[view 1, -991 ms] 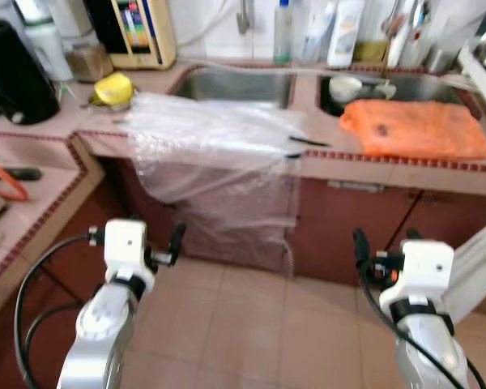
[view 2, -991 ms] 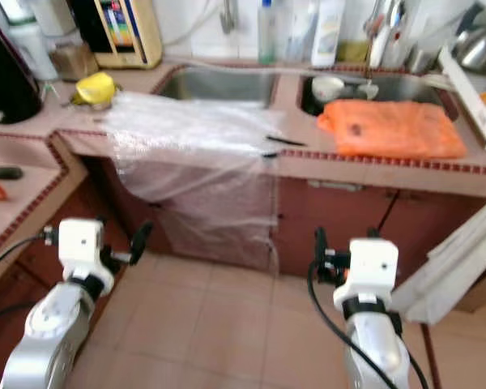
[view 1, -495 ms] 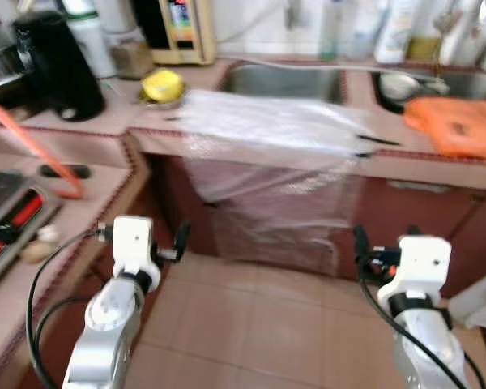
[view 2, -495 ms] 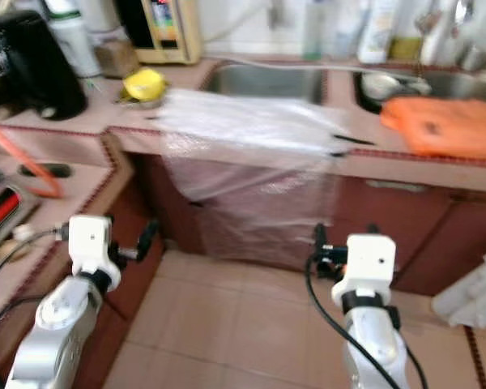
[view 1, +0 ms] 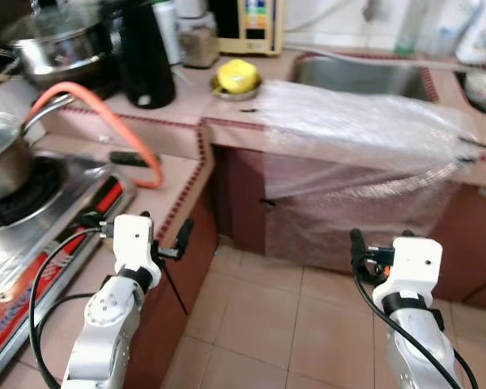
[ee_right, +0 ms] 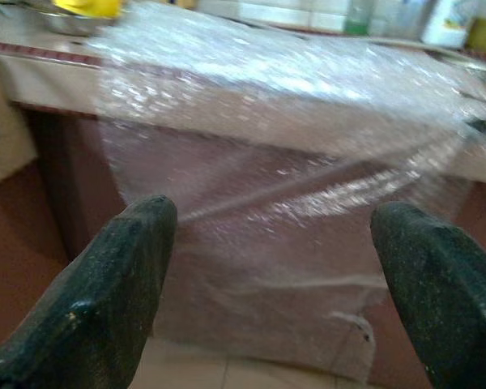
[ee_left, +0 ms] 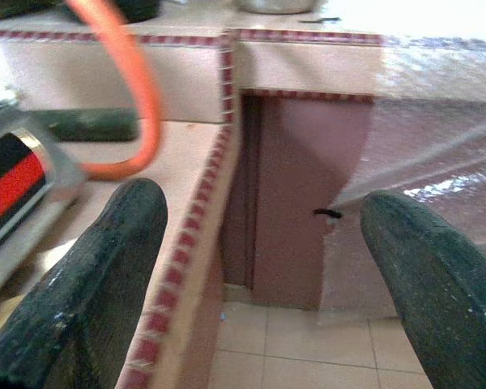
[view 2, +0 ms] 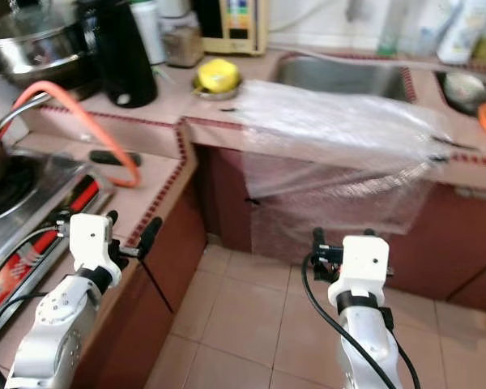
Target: Kitchen organization
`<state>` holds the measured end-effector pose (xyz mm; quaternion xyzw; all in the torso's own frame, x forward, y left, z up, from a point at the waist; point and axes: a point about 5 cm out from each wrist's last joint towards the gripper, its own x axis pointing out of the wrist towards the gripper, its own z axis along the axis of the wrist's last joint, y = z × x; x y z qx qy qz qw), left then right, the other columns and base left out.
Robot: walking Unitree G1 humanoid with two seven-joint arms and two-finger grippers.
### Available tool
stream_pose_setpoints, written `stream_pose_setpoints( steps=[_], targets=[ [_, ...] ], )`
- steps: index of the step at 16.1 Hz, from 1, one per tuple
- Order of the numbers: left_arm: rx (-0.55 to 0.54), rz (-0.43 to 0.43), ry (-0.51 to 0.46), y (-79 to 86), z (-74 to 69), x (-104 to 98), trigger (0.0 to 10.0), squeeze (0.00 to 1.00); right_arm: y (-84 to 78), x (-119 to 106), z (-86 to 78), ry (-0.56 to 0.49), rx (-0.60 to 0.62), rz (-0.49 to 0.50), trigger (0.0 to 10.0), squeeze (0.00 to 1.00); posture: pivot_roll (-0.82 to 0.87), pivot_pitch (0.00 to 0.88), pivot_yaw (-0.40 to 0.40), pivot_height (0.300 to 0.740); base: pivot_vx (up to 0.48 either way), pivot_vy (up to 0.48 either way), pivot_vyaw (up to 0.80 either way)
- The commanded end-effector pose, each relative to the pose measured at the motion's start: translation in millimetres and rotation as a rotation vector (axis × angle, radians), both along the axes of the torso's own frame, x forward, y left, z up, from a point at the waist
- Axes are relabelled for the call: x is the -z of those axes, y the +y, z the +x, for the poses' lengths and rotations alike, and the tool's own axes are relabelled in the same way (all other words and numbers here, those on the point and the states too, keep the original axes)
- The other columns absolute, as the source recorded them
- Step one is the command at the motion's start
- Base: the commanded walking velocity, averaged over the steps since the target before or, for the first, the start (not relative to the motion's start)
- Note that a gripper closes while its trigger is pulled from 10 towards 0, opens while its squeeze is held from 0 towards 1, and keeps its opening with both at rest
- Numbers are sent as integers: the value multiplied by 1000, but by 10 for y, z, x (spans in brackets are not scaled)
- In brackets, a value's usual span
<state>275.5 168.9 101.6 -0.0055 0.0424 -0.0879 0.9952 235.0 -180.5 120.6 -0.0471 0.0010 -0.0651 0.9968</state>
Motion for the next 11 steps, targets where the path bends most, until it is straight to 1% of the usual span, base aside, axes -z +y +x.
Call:
stream_pose_setpoints(
  steps=[1,2,3,6,11],
  targets=[
    [-11,6,-10,24,9,-15,10000,0,13,-64,14,-30,-20,-15,10000,0,0,61,46,740,0,0,0],
    [-9,5,-8,12,2,1,10000,0,12,-54,17,-23,-20,0,10000,0,0,61,46,740,0,0,0],
    [1,5,-8,-4,-5,6,10000,0,2,-43,21,-12,-14,-1,10000,0,0,57,39,740,0,0,-525],
    [13,3,-13,-25,2,-1,10000,0,-1,-60,31,-19,-21,-5,10000,0,1,57,36,740,0,0,-773],
    [19,-1,-13,-48,-6,11,10000,0,17,-53,22,-16,-29,-5,10000,0,-1,62,35,740,0,-430,-772]
  ],
)
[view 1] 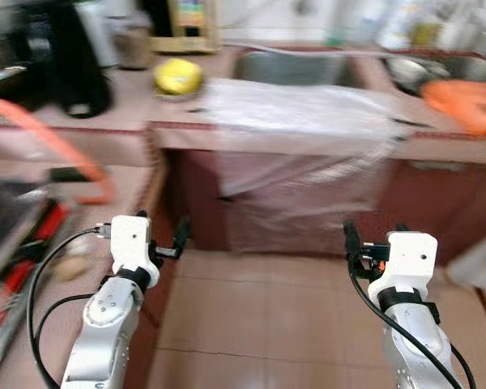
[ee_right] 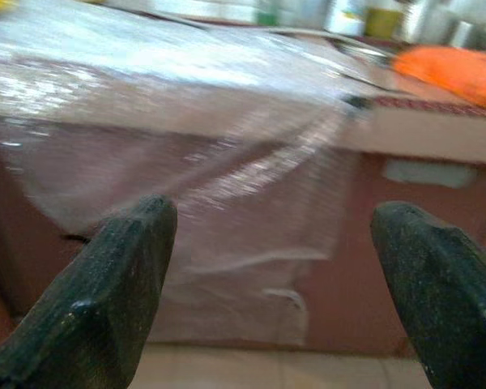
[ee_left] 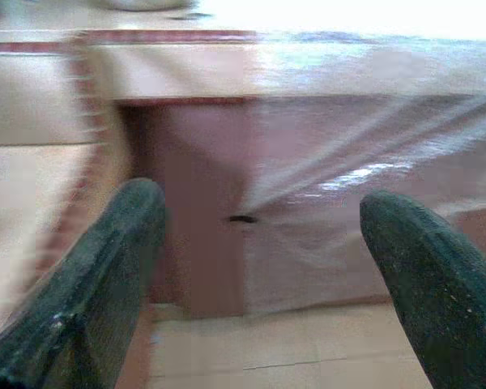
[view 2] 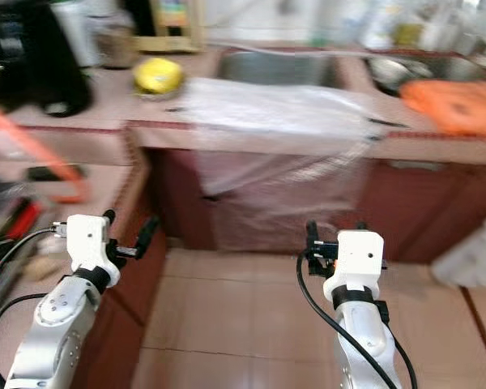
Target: Kitchen organization
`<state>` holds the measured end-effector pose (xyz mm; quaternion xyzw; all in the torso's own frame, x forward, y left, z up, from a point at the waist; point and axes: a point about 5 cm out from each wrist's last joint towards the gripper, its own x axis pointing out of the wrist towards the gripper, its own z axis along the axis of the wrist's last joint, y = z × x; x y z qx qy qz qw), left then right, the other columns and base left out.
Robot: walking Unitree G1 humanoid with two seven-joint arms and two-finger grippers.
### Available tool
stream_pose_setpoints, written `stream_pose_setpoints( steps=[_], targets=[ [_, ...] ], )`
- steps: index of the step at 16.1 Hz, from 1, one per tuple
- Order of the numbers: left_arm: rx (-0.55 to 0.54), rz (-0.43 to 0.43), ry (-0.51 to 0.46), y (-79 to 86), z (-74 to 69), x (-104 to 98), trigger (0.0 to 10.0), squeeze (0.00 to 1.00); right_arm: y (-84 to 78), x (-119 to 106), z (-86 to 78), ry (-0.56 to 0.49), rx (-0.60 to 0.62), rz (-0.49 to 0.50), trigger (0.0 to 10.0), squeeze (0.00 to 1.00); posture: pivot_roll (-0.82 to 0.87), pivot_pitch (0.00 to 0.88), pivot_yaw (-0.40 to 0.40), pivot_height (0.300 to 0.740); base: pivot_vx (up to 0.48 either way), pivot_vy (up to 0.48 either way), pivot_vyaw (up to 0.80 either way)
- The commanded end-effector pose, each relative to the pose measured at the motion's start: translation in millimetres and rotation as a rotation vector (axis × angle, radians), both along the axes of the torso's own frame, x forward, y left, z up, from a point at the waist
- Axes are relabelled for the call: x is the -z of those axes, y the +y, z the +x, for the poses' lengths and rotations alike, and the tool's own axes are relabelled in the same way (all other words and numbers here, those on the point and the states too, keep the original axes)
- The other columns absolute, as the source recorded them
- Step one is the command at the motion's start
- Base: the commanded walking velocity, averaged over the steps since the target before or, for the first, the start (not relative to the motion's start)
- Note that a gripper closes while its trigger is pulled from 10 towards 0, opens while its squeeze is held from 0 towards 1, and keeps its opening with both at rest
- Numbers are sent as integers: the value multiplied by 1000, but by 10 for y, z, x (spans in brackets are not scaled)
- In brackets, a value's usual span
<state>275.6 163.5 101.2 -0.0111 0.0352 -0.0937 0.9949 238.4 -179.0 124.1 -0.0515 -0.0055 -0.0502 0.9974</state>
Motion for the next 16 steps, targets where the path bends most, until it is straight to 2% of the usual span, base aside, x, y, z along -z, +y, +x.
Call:
stream_pose_setpoints(
  steps=[1,2,5,6,8,9,12,15,16],
  targets=[
    [8,13,1,0,-10,9,10000,0,1,-16,-16,-4,-1,4,10000,0,-2,65,33,740,0,-480,-775],
    [4,16,5,-2,-13,17,10000,0,-1,-17,-15,-6,-4,11,10000,0,-2,65,33,740,0,-480,-769],
    [-7,17,0,3,-23,14,10000,0,20,-45,-14,-22,-25,4,10000,0,-4,70,30,740,0,-454,0],
    [-31,4,-7,18,-25,7,10000,0,30,-50,-12,-25,-33,4,10000,0,-3,74,32,740,0,0,0],
    [-110,46,-25,104,-5,-18,10000,0,84,-72,9,-38,-68,12,10000,0,0,70,37,740,0,0,0],
    [-146,66,-35,150,9,-39,10000,0,103,-92,28,-48,-81,-15,10000,0,1,68,40,740,0,0,0],
    [-177,77,-43,194,39,-54,10000,0,144,-127,81,-74,-107,-27,10000,0,10,59,46,740,0,0,0],
    [-205,79,-82,180,100,-119,10000,0,200,-170,141,-102,-147,-10,10000,0,19,47,41,740,0,0,0],
    [-220,104,-110,198,93,-145,10000,0,231,-190,134,-112,-166,2,10000,0,21,52,39,740,0,0,0]
  ],
)
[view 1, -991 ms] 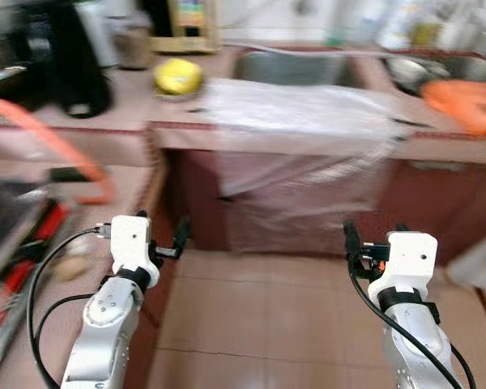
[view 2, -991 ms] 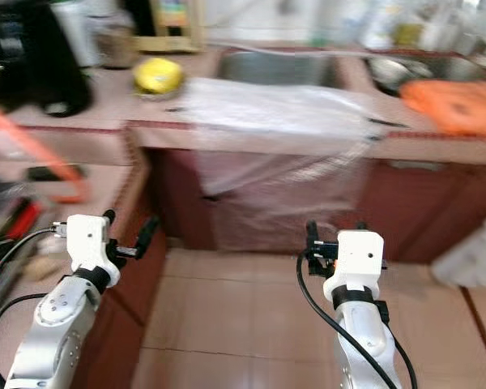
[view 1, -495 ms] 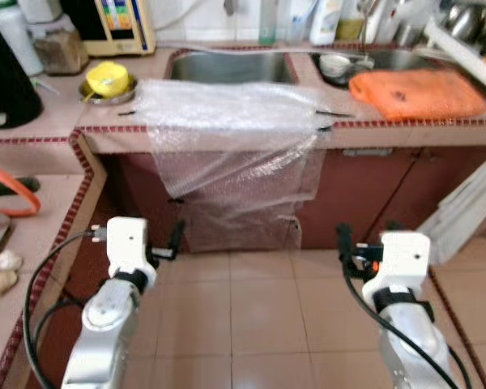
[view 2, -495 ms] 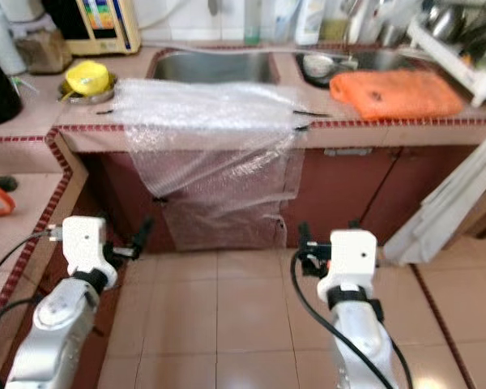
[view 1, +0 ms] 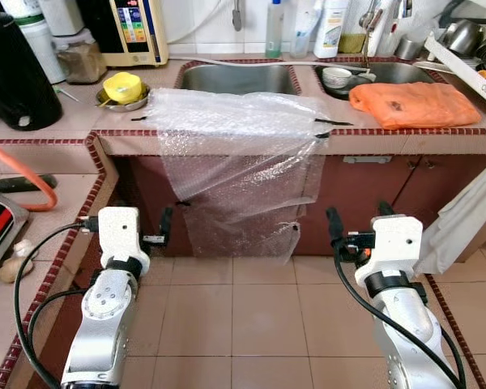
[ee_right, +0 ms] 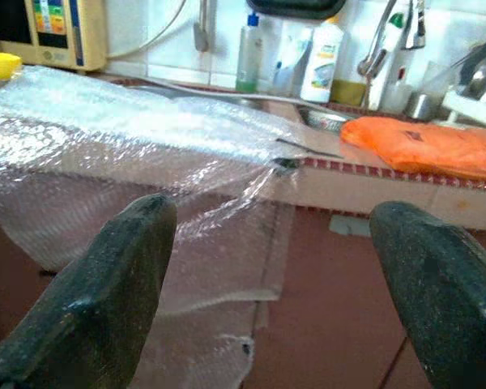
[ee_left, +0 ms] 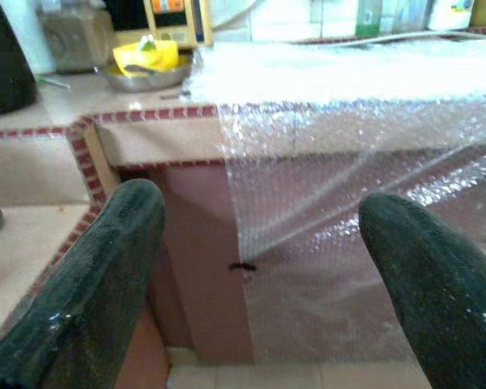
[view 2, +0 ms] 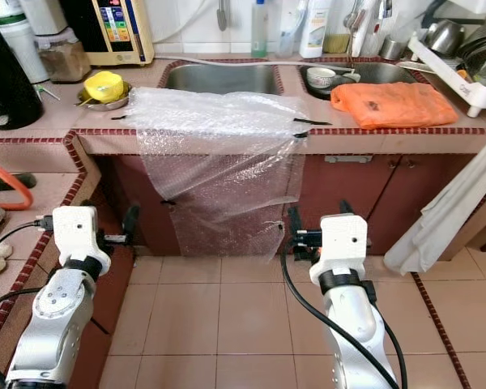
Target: Kitchen organization
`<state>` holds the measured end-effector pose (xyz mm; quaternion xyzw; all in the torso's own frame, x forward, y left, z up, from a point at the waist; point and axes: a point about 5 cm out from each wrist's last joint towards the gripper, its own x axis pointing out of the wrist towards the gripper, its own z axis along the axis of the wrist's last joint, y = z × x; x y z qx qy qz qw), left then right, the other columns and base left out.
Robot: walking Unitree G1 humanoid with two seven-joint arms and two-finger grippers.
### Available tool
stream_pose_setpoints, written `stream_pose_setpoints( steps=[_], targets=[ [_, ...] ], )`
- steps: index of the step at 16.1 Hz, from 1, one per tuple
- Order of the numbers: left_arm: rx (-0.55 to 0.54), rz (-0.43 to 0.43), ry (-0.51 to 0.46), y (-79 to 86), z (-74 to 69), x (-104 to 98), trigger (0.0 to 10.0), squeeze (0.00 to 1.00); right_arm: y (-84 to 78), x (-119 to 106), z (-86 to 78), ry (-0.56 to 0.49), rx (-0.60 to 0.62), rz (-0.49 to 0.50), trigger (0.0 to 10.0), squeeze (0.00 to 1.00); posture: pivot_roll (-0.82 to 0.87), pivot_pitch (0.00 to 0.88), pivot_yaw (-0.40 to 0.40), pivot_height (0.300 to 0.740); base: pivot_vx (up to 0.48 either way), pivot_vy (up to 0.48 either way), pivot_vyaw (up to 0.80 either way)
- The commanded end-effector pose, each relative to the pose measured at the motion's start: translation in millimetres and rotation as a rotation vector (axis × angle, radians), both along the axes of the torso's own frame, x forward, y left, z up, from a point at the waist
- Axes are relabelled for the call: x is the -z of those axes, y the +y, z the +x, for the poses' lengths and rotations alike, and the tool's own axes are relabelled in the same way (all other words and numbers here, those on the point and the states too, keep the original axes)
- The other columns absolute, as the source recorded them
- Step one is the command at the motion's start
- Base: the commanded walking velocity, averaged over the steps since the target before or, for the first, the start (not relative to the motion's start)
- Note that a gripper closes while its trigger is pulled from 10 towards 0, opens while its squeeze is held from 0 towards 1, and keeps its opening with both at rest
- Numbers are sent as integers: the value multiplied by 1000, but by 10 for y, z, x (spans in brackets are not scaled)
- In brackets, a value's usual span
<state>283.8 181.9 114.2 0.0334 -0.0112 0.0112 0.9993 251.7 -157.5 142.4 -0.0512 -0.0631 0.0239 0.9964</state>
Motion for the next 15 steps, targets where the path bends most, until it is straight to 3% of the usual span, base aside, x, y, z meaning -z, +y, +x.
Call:
stream_pose_setpoints(
  steps=[1,6,10,15],
  targets=[
    [-21,30,-35,43,-6,-56,10000,0,40,-32,-12,-14,-28,14,10000,0,19,56,38,740,0,0,0],
    [14,-3,-73,70,-54,-176,10000,0,99,-103,-85,-42,-67,39,10000,0,16,74,31,740,104,0,0],
    [32,-7,-79,31,-53,-190,10000,0,186,-177,-93,-76,-107,6,10000,0,18,69,31,740,356,0,0],
    [53,-23,-76,-17,-65,-195,10000,0,180,-173,-81,-68,-115,10,10000,0,27,55,21,740,451,0,0]
  ],
)
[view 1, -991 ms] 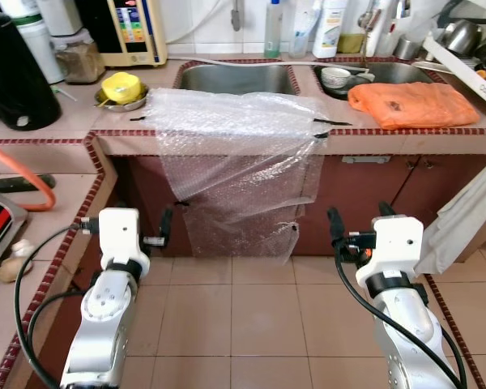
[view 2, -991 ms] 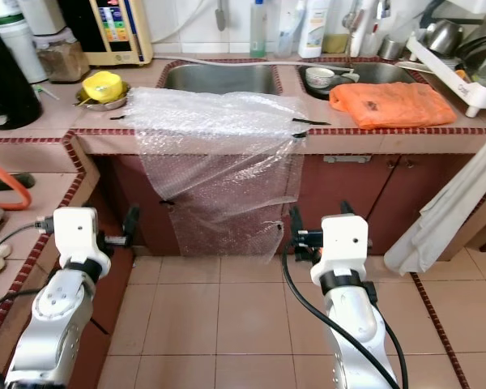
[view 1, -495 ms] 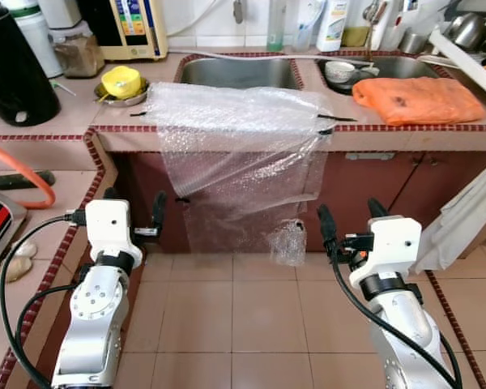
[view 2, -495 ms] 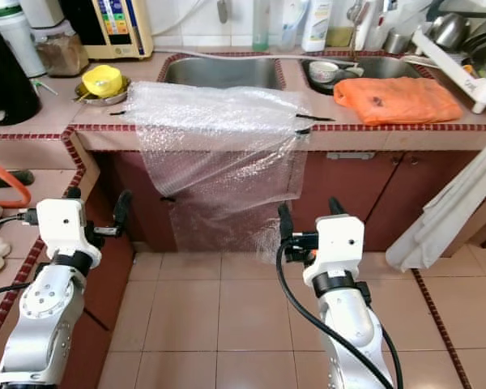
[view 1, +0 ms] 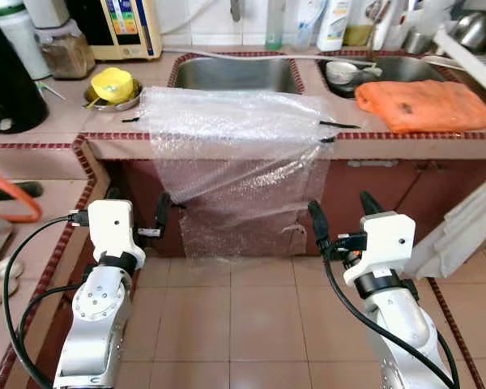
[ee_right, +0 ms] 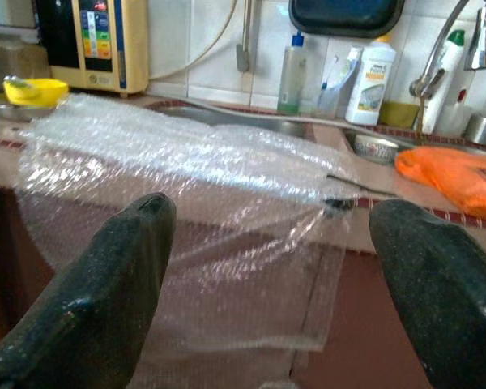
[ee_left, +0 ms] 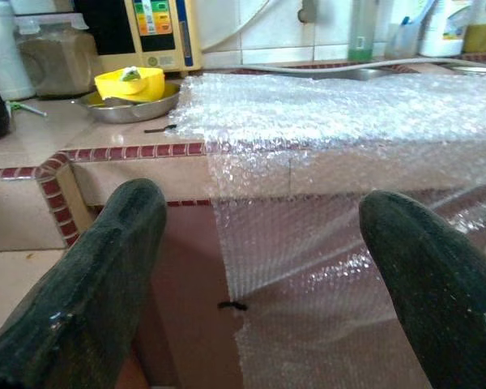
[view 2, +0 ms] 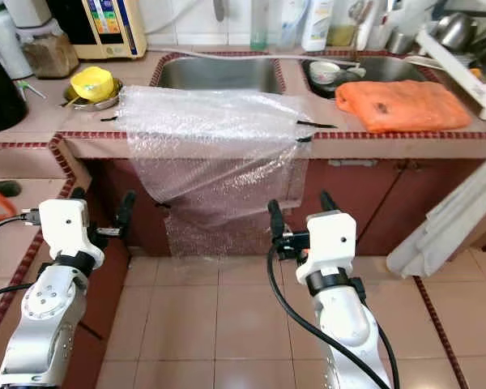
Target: Kitchen organization
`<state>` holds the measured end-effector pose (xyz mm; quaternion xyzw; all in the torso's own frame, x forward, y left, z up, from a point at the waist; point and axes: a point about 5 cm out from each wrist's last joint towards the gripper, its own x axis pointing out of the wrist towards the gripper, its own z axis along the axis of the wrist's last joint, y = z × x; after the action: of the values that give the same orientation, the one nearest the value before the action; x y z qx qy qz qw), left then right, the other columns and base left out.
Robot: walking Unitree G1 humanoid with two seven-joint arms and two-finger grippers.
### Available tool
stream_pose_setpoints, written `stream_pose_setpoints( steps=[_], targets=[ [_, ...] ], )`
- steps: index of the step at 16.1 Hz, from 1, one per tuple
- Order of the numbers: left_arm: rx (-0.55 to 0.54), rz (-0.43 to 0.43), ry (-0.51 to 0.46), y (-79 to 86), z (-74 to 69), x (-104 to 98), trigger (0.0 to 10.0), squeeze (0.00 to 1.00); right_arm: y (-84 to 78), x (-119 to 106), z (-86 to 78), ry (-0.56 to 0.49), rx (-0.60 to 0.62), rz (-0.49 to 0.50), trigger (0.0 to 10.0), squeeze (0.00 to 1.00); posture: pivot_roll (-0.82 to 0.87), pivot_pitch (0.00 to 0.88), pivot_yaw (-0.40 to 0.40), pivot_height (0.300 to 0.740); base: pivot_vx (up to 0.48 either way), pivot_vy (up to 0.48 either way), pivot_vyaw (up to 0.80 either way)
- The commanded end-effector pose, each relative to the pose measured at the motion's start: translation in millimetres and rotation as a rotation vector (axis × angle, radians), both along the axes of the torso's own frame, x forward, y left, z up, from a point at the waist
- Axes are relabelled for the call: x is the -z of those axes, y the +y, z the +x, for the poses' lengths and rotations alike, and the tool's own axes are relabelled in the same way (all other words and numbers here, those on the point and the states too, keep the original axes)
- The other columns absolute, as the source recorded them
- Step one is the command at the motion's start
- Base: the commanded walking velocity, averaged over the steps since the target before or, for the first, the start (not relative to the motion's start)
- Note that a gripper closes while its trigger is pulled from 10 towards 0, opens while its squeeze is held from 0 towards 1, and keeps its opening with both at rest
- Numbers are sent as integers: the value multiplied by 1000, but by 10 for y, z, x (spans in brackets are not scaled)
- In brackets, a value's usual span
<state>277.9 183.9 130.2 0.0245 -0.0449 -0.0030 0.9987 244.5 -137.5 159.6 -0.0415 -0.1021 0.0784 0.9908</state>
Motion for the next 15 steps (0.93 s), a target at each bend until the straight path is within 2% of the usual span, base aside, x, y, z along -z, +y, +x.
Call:
stream_pose_setpoints(
  steps=[1,9,11,14,15],
  targets=[
    [23,-7,-7,-38,-8,-25,10000,0,-22,-4,-7,2,-2,-6,10000,0,28,52,20,740,454,0,0],
    [37,-5,5,-56,30,-13,10000,0,-23,13,31,5,6,-10,10000,0,31,20,27,740,454,0,692],
    [47,-2,13,-65,37,6,10000,0,-35,20,36,6,14,-2,10000,0,30,16,30,740,452,0,0],
    [81,-26,37,-130,36,46,10000,0,-48,29,34,8,24,-2,10000,0,29,16,32,740,0,0,0],
    [115,-10,42,-187,32,56,10000,0,-52,34,30,8,28,-1,10000,0,27,16,33,740,0,0,0]
  ],
)
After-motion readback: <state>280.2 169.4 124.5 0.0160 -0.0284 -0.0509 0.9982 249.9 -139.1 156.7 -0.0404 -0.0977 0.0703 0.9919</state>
